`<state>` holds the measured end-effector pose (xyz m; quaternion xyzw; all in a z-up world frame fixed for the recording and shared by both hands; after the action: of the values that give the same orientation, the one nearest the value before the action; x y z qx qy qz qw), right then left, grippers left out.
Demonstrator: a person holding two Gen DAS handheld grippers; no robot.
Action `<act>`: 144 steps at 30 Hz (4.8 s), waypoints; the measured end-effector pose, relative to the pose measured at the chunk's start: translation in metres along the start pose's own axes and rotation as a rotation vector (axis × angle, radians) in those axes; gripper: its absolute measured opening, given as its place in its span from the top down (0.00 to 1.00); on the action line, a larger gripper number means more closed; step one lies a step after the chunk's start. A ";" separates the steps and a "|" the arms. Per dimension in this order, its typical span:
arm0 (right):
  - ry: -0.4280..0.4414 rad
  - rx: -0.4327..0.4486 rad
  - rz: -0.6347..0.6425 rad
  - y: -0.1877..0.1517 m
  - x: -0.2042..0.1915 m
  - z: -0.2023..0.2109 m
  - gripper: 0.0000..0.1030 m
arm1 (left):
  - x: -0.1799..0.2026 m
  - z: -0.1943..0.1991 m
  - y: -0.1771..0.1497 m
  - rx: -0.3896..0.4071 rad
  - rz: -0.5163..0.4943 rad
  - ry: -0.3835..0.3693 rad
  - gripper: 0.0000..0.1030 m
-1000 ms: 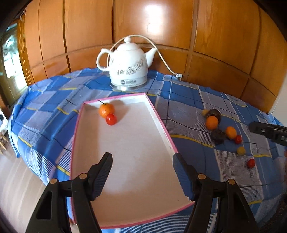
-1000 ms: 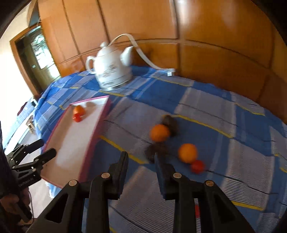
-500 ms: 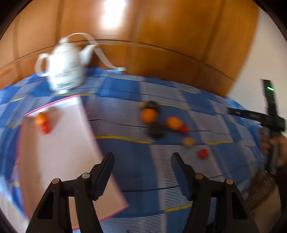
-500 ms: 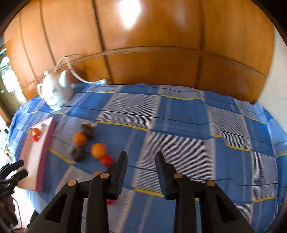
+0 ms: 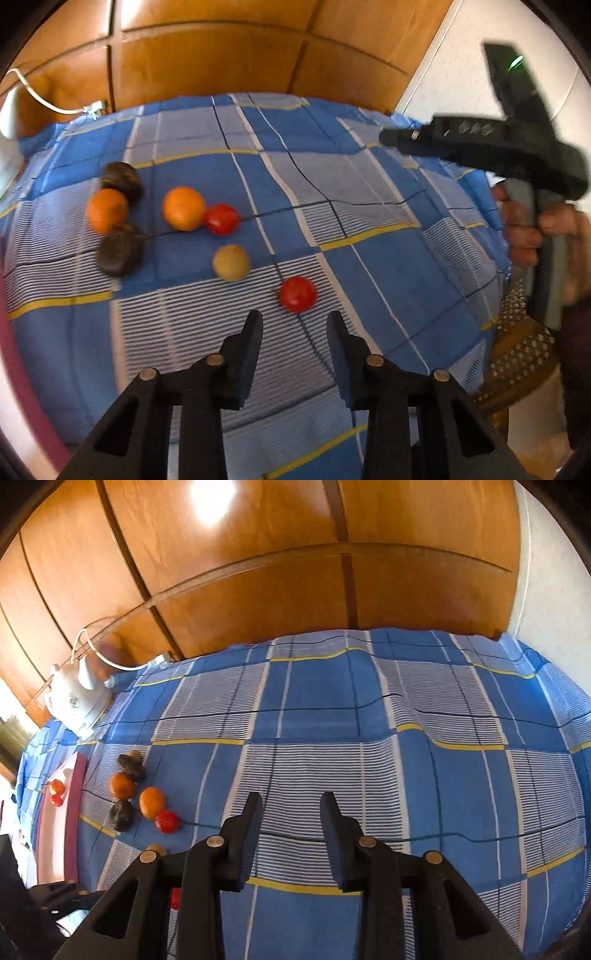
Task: Organize fruits
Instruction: 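Reach the left gripper to a red tomato and close on it, then carry the tomato into the tray with the left gripper while the right gripper grasps the yellow fruit, then lower the yellow fruit into the tray and open the right gripper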
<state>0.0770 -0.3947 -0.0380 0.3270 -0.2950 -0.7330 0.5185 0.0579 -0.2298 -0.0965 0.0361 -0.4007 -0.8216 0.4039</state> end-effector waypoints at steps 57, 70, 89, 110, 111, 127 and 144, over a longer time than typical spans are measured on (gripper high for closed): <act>0.203 -0.228 0.204 -0.080 -0.131 -0.030 0.69 | -0.089 0.038 -0.046 0.209 0.018 0.200 0.75; 0.138 -0.211 0.280 -0.102 -0.154 -0.060 0.75 | -0.089 0.039 -0.045 0.211 0.021 0.196 0.75; 0.130 -0.143 0.284 -0.112 -0.155 -0.059 0.75 | -0.210 0.150 -0.005 0.326 0.367 0.363 0.75; 0.128 -0.131 0.294 -0.113 -0.155 -0.057 0.75 | -0.348 0.184 -0.052 0.254 0.511 0.798 0.69; 0.127 -0.130 0.294 -0.113 -0.156 -0.057 0.75 | -0.342 0.189 -0.049 0.273 0.494 0.811 0.66; 0.126 -0.112 0.291 -0.112 -0.154 -0.055 0.75 | -0.247 0.195 -0.039 0.330 0.354 0.687 0.54; 0.155 -0.090 0.274 -0.105 -0.166 -0.037 0.75 | -0.244 0.196 -0.051 0.312 0.364 0.691 0.52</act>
<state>0.0871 -0.2098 -0.1131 0.3157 -0.2630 -0.6406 0.6487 0.1143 0.0804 -0.0641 0.2991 -0.3612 -0.6056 0.6429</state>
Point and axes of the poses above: each gripper's, at about its wrist camera, not at the fingertips, and z roughly against the way its jaws point, x to its right, y to its top, the point moved 9 cm from there along -z, roughly the way its jaws point, and after that the axes turned 14 degrees about x, right-handed, at the moved point
